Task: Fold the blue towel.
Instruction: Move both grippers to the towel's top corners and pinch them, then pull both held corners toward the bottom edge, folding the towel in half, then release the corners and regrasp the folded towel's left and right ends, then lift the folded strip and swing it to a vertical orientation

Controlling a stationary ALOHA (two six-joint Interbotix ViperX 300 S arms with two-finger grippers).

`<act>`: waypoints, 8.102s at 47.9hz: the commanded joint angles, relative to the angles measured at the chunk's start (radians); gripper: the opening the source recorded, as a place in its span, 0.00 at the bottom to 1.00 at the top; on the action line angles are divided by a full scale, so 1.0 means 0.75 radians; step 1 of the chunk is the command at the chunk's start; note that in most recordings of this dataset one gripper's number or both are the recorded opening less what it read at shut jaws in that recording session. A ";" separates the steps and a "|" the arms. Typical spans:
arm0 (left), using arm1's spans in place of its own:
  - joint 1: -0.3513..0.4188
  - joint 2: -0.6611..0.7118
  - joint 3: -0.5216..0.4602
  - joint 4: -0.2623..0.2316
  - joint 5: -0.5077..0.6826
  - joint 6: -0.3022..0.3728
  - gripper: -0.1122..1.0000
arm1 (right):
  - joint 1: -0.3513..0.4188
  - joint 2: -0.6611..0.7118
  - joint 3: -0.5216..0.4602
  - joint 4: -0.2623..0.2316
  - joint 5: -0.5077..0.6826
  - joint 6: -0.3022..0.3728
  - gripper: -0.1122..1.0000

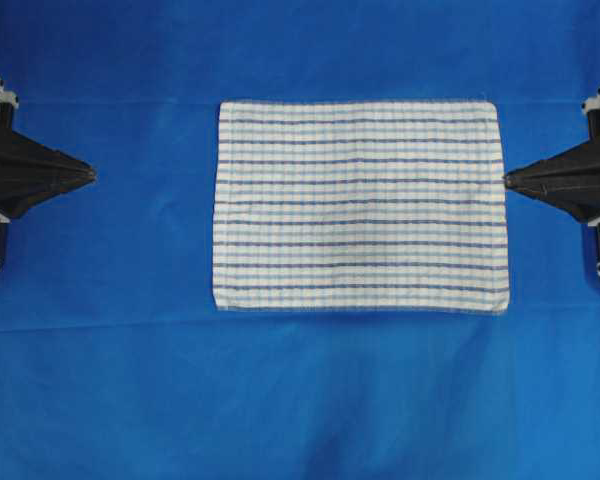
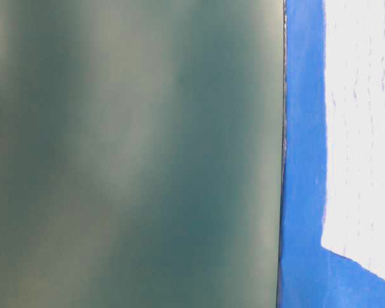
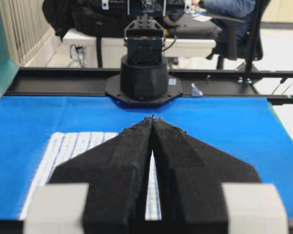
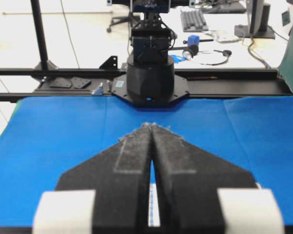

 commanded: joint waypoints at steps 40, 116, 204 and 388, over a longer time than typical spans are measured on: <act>0.387 0.912 -0.290 -0.035 -0.051 -0.014 0.54 | -0.650 0.352 -0.029 0.012 0.401 0.112 0.17; 0.583 1.626 -0.485 -0.033 -0.063 0.025 0.11 | -0.976 1.117 -0.025 -0.022 0.157 0.084 0.15; 0.012 1.107 -0.387 -0.033 0.290 -0.045 0.11 | -0.137 0.260 0.008 0.012 0.896 0.450 0.15; 0.192 1.223 -0.438 -0.033 0.421 -0.016 0.14 | -0.346 0.622 -0.002 -0.188 0.781 0.538 0.13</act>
